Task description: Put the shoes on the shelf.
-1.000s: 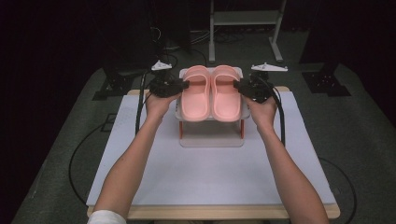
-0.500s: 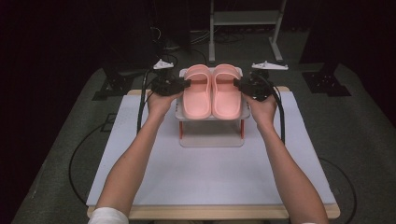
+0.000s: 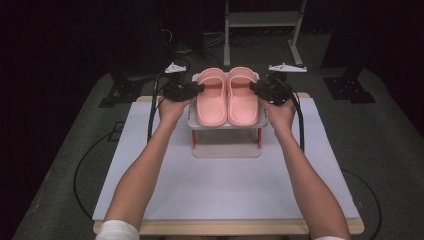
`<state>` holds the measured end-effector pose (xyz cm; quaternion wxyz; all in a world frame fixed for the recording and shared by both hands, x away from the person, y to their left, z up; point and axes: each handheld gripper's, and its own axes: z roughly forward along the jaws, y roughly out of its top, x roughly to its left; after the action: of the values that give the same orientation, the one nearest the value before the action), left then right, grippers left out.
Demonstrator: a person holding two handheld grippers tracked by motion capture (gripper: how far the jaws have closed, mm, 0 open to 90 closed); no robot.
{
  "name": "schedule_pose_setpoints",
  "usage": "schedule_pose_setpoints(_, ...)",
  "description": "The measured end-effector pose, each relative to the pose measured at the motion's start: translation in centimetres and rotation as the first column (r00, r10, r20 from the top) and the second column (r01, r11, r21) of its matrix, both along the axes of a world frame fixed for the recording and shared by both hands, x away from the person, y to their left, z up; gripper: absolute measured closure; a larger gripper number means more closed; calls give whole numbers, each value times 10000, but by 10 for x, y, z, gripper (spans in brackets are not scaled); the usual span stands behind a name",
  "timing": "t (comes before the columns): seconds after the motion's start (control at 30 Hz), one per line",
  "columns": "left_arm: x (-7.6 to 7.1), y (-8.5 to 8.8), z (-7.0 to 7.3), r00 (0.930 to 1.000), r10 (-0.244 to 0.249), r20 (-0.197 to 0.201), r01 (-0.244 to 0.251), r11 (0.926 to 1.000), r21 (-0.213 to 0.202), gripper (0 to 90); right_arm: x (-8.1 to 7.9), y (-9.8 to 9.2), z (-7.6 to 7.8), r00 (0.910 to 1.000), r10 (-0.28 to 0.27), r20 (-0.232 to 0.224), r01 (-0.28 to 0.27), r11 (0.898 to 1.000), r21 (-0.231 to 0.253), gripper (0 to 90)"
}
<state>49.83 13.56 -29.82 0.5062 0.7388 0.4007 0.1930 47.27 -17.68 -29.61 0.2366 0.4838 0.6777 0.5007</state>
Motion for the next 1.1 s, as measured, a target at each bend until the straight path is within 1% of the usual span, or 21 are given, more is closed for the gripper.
schedule_pose_setpoints(0.03,0,0,0,10000,-18,16,18,10000,16,615,1,1,0,10000,-18,-5,18,10000,63,633)
schedule_pose_setpoints(0.2,2,2,-1,10000,-47,29,46,10000,6,614,1,3,0,9999,-128,66,128,9999,21,633)
schedule_pose_setpoints(0.27,2,1,-1,10000,-38,62,38,10000,-59,612,2,3,-1,9999,-126,91,126,9999,9,633)
schedule_pose_setpoints(0.4,5,1,-1,10000,-2,26,2,10000,-15,612,2,3,-1,9999,-157,71,157,9999,30,632)
schedule_pose_setpoints(0.5,6,1,0,9999,-16,111,15,10000,36,612,3,3,-2,9999,-132,61,132,9999,102,631)
schedule_pose_setpoints(0.53,7,1,0,10000,-6,69,5,10000,49,612,4,2,-2,9999,-106,64,105,9999,130,630)
schedule_pose_setpoints(0.7,10,1,-1,10000,44,82,-44,10000,-49,613,6,1,-4,9999,-103,38,102,9998,147,631)
schedule_pose_setpoints(0.8,11,0,-1,10000,70,61,-70,10000,24,613,8,1,-5,9999,-112,48,112,9999,110,632)
schedule_pose_setpoints(0.83,11,0,-1,9999,86,107,-86,9999,71,614,8,1,-5,9999,-114,40,113,9999,114,632)
schedule_pose_setpoints(0.9,12,-1,-1,9998,128,171,-129,9999,63,615,9,1,-5,9999,-105,42,105,9999,108,632)
schedule_pose_setpoints(0.97,12,-1,-2,9998,145,114,-146,9999,43,616,10,1,-5,9999,-119,66,118,9999,72,633)
schedule_pose_setpoints(1.1,12,-1,-2,9997,174,140,-175,9998,32,614,11,0,-6,9999,-107,75,107,9999,71,633)
